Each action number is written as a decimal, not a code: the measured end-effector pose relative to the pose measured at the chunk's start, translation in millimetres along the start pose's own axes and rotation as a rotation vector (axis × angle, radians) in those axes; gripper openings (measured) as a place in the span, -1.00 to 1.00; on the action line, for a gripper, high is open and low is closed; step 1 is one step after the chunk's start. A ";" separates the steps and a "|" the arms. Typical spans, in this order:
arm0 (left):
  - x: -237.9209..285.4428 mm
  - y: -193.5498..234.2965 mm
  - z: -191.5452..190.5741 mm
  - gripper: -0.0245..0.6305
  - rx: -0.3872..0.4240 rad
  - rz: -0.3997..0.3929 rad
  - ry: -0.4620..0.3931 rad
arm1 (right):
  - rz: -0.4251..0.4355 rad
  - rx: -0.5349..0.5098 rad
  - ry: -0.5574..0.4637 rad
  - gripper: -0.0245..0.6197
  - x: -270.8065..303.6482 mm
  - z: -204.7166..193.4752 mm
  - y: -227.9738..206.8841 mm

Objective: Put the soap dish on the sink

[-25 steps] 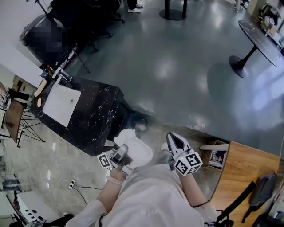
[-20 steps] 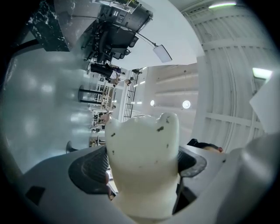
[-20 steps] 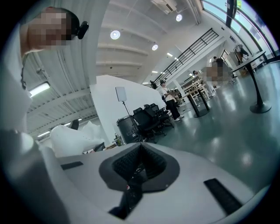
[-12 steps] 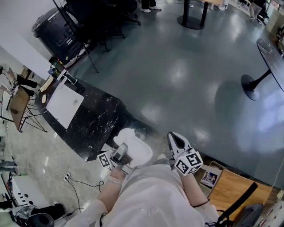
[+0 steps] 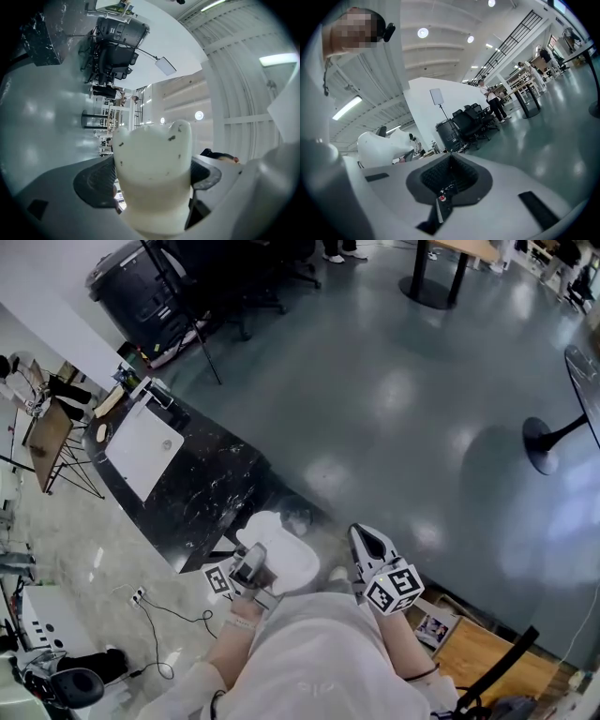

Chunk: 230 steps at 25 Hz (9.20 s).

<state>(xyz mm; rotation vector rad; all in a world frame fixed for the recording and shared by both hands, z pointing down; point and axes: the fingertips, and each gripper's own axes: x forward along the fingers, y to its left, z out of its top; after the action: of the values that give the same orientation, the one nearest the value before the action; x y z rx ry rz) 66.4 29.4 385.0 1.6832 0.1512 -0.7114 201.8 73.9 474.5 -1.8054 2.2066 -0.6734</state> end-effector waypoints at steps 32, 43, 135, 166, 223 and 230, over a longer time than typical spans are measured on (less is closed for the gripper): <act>-88.1 -8.3 201.6 0.48 0.379 0.333 -0.233 | 0.264 -0.094 0.177 -0.86 201.3 -1.1 85.3; -119.8 -11.8 283.4 0.48 0.721 0.651 -0.145 | 0.394 -0.122 0.226 -0.86 288.8 -22.7 136.9; -210.0 224.8 448.4 0.44 1.131 1.516 1.403 | 0.299 -0.051 0.366 -0.86 411.1 -143.4 128.6; -121.6 77.1 341.9 0.44 1.125 1.196 0.770 | 0.344 -0.107 0.281 -0.86 341.9 -95.3 152.6; 26.9 69.2 -46.9 -0.90 0.775 0.488 0.477 | 0.066 -0.135 -0.068 -0.86 13.3 21.1 51.2; 27.8 66.4 -44.2 -0.90 0.780 0.485 0.472 | 0.081 -0.124 -0.083 -0.86 15.6 24.4 52.2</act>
<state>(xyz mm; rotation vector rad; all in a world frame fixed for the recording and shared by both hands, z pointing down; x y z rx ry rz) 136.2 45.9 429.6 2.4912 -0.2358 0.0352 163.6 61.1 430.4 -1.7553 2.2971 -0.4466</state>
